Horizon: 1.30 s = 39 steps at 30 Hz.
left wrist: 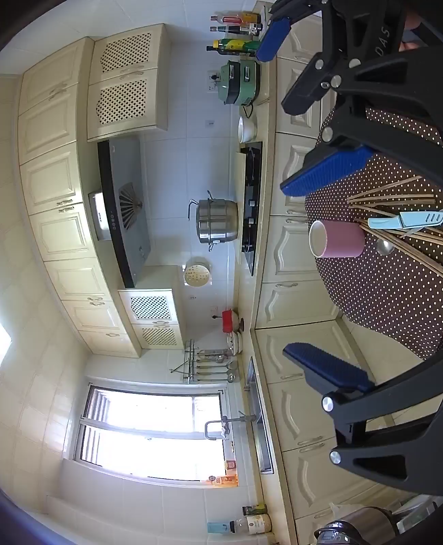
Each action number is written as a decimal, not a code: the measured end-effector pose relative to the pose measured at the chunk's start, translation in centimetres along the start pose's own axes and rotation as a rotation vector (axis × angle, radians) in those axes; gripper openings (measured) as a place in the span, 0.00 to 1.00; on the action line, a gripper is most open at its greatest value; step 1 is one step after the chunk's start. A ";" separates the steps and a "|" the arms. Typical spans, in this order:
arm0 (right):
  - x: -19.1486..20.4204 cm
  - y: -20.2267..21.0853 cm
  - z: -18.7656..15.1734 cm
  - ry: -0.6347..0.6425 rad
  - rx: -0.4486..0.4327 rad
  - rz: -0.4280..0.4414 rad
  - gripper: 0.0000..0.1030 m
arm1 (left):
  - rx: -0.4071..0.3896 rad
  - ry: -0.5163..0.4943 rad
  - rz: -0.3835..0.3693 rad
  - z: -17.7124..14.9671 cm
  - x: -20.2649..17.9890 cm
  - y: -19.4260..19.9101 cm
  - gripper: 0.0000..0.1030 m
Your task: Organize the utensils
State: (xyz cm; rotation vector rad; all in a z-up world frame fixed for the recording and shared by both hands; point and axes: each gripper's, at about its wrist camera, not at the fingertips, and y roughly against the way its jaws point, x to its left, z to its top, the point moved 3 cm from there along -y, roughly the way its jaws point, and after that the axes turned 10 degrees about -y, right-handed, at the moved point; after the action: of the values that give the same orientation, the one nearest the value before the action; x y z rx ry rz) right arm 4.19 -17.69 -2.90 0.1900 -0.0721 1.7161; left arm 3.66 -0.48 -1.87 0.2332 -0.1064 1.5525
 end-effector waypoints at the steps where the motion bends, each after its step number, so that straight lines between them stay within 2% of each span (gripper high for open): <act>1: 0.0 0.0 0.0 0.000 0.000 0.000 0.94 | 0.001 0.000 0.000 -0.1 0.0 0.0 0.84; 39: 0.5 -0.2 -0.5 0.004 0.008 -0.002 0.94 | 0.018 0.001 0.002 -0.3 0.5 -0.4 0.84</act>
State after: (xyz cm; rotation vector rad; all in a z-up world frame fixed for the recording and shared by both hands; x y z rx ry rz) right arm 4.30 -17.14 -3.29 0.1928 -0.0617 1.7151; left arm 4.01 0.10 -2.10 0.2464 -0.0921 1.5563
